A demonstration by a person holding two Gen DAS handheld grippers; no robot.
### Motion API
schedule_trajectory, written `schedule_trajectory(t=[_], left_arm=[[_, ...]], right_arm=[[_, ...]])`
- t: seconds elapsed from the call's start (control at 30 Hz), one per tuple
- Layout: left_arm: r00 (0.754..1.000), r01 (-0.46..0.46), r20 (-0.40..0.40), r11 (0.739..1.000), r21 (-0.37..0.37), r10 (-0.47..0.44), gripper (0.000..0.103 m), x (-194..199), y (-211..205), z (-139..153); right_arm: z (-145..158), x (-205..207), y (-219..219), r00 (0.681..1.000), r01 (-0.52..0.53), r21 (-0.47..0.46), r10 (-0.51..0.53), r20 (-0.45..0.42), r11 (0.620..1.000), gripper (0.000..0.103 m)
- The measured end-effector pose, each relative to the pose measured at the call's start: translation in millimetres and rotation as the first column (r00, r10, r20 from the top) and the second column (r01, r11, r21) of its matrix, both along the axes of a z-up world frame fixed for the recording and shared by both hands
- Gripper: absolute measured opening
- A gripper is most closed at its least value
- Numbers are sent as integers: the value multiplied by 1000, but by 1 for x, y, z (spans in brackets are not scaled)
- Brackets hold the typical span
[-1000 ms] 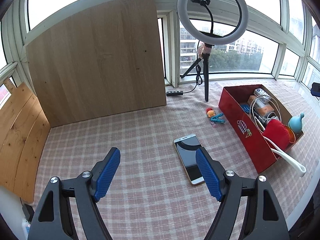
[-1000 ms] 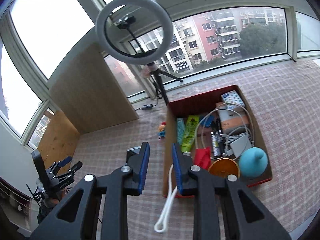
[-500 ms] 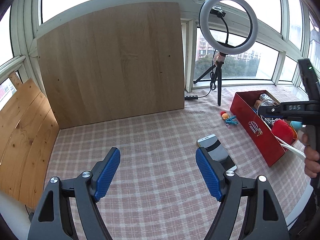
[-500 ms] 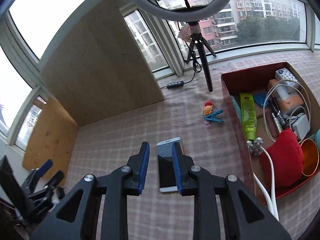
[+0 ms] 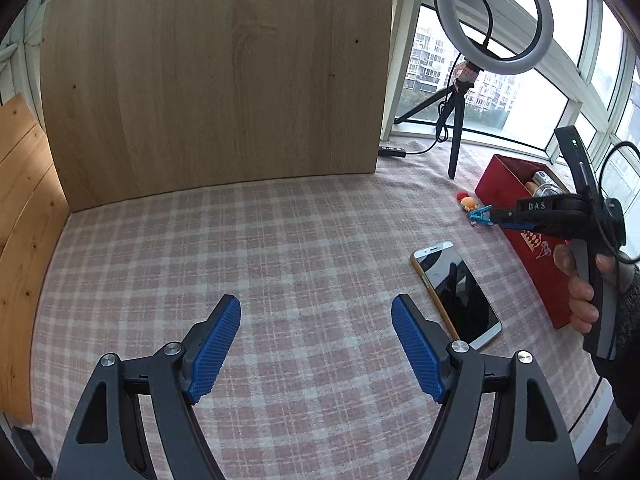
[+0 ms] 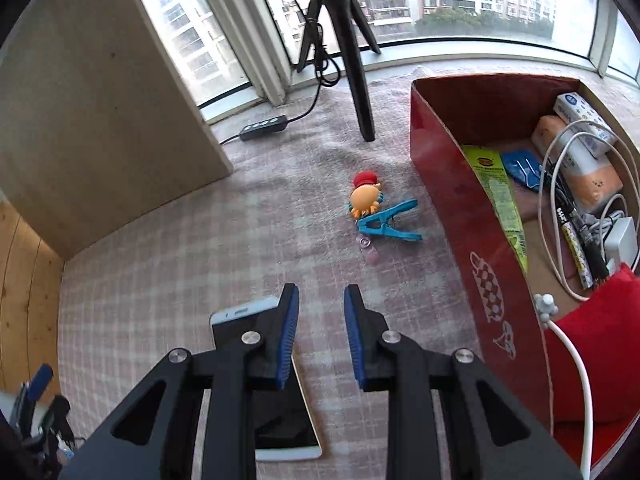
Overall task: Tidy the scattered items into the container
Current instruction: 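Move the right gripper toward the orange toy with blue clothespin, then close the right gripper on the orange toy and lift it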
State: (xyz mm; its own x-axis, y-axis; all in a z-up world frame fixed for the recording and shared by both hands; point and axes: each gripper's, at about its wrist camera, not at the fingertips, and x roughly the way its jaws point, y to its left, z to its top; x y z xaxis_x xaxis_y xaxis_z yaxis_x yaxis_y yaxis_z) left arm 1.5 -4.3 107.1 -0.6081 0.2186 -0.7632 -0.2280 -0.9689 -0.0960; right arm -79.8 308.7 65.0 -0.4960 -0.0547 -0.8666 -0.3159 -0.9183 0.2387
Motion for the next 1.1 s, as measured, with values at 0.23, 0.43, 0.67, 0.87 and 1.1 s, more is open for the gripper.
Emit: schedule_trajectory(t=[0.23, 0.43, 0.67, 0.87, 1.1], left_arm=[[1000, -9, 25, 999, 31, 8, 76, -2, -8, -10], [999, -34, 41, 998, 46, 32, 76, -8, -20, -14], [999, -33, 42, 999, 42, 31, 76, -8, -21, -14], [999, -26, 39, 999, 34, 24, 76, -8, -16, -11], [999, -6, 32, 999, 33, 5, 76, -6, -8, -6]], right_arm=[[-15, -55, 4, 997, 65, 157, -69, 19, 985, 29], [-33, -81, 7, 994, 44, 246, -66, 83, 968, 39], [-49, -87, 1, 990, 3, 264, -40, 132, 964, 31], [-44, -76, 15, 994, 42, 160, -57, 89, 986, 31], [-29, -54, 20, 998, 62, 15, -62, 30, 998, 31]])
